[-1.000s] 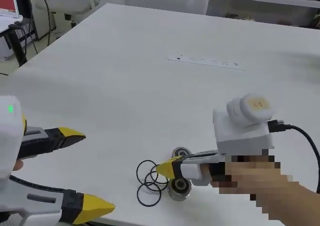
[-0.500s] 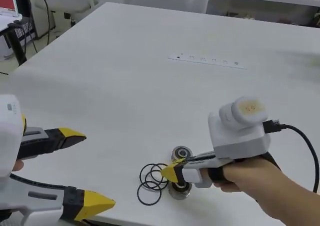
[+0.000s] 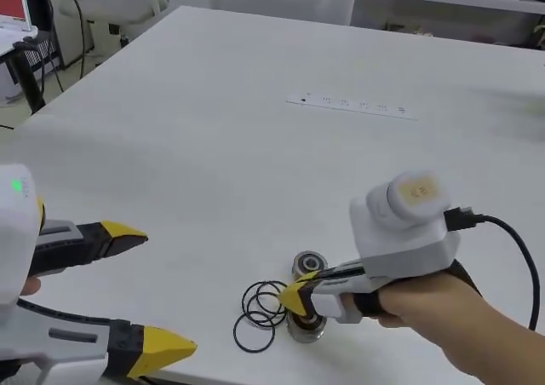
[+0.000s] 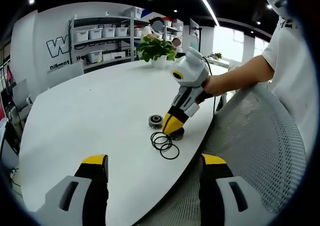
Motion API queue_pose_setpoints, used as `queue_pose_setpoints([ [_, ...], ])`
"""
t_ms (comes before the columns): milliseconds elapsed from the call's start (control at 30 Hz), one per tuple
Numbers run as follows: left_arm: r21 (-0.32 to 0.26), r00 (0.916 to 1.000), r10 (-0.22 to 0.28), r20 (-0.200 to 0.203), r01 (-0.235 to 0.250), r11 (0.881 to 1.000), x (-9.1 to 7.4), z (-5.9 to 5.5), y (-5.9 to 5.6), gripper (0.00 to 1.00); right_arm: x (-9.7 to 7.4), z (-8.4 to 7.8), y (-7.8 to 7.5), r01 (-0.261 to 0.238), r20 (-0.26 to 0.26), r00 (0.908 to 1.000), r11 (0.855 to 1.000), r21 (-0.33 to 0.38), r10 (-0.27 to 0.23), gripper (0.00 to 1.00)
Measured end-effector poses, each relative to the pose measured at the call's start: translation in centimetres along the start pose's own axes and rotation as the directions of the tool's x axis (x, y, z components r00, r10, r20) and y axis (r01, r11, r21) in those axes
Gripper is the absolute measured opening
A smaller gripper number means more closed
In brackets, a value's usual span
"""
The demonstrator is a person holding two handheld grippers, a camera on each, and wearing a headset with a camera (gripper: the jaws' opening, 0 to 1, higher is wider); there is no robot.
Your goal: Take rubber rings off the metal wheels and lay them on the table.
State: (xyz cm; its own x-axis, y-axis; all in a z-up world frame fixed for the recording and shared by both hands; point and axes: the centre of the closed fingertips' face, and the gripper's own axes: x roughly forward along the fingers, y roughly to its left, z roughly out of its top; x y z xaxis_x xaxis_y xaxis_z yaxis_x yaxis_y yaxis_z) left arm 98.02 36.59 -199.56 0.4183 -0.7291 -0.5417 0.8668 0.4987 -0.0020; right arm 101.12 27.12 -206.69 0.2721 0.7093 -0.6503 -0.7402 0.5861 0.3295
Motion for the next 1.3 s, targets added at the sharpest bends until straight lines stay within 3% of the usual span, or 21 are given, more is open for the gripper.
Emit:
queue_pose_setpoints([
  [367,-0.001,1.0000,-0.002,0.000,0.002,1.000,0.0,0.0,0.0,0.70,-0.6,0.5,-0.3,0.013,0.011,0.9999,1.000,-0.012,-0.013,0.01],
  [667,-0.004,0.9998,-0.018,-0.004,0.018,1.000,0.1,-0.1,-0.3,0.71,-1.7,1.9,0.1,0.013,0.040,0.9991,0.998,-0.064,-0.011,0.05],
  [733,-0.008,0.9998,-0.019,-0.002,0.019,1.000,0.1,-0.1,-0.3,0.71,-2.4,2.7,-0.6,0.049,0.067,0.9968,0.996,-0.079,-0.043,0.06],
  [933,-0.012,0.9986,-0.050,-0.016,0.050,0.999,0.3,-0.4,-0.9,0.74,-4.8,4.2,-0.8,0.084,0.135,0.9881,0.993,-0.083,-0.073,0.09],
  [1067,-0.027,0.9983,-0.058,0.007,0.058,0.998,0.3,0.1,-1.0,0.76,-6.6,4.8,-0.3,0.084,0.183,0.9807,0.994,-0.072,-0.069,0.14],
  [1167,-0.030,0.9972,-0.070,0.027,0.071,0.997,0.2,0.4,-1.2,0.77,-7.6,5.0,0.2,0.081,0.211,0.9755,0.994,-0.074,-0.064,0.24],
  [1300,-0.042,0.9943,-0.074,0.077,0.077,0.996,0.0,1.2,-1.2,0.83,-9.0,4.7,0.6,0.096,0.230,0.9707,0.990,-0.101,-0.070,0.32],
])
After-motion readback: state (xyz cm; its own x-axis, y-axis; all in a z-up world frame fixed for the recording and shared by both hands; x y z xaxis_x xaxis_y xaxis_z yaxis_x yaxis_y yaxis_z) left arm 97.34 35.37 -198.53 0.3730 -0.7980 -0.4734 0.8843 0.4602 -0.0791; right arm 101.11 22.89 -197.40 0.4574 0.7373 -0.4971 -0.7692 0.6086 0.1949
